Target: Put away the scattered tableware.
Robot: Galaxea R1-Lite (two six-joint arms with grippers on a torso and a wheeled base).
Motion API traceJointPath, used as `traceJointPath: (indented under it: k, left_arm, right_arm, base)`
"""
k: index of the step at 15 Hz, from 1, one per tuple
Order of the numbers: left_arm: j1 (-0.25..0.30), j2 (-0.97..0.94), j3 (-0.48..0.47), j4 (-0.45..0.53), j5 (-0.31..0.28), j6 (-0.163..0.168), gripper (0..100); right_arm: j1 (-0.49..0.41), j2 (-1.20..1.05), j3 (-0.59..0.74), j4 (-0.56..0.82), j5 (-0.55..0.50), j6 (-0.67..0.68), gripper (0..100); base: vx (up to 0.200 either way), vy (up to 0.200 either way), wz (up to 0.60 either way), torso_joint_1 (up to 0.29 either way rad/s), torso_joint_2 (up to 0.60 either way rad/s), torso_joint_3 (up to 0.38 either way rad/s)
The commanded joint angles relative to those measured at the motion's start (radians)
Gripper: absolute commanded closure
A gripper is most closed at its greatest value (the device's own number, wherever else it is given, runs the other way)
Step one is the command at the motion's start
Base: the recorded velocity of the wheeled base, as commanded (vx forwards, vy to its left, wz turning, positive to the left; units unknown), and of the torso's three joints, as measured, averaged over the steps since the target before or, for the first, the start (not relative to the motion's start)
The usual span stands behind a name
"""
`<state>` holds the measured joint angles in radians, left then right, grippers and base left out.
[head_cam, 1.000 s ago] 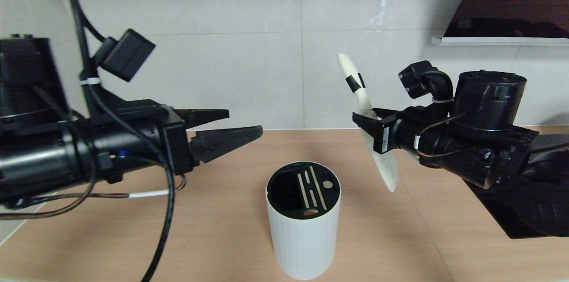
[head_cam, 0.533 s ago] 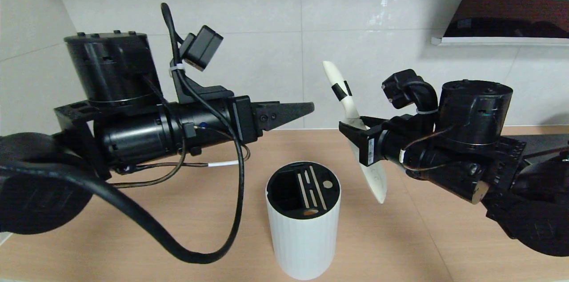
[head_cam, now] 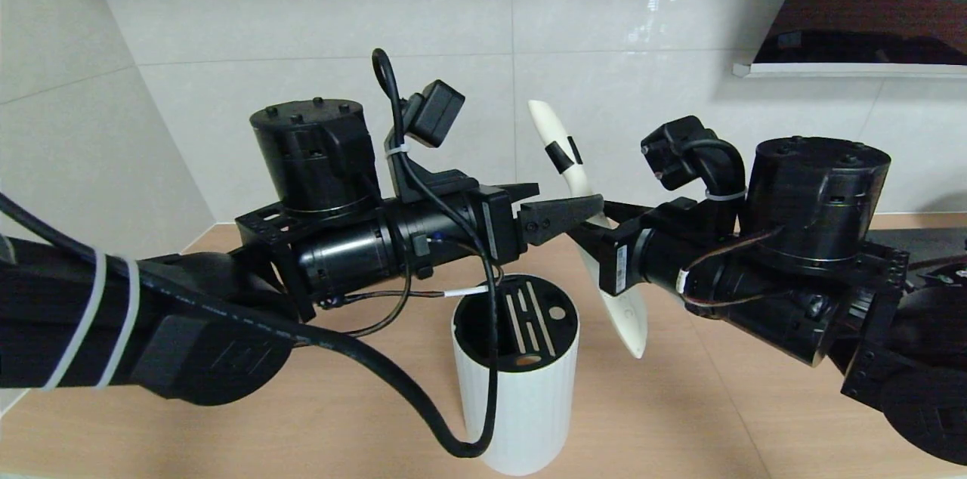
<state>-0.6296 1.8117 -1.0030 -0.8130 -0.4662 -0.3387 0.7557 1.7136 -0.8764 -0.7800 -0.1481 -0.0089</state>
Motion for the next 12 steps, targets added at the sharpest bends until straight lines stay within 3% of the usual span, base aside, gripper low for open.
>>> traceJointPath:
  k: [1,12]
  left_arm:
    - [-0.007,0.026,-0.014,-0.002,0.000,0.000,0]
    - [-0.001,0.014,-0.071,-0.002,0.008,-0.022,0]
  right_arm:
    - [0.011,0.006,0.000,-0.001,-0.001,0.001,100]
    - [0.036,0.001,0.016,-0.001,-0.001,0.010,100]
  base:
    - [0.000,0.000,0.00,0.000,0.00,0.000]
    - [0.000,0.000,0.00,0.000,0.00,0.000]
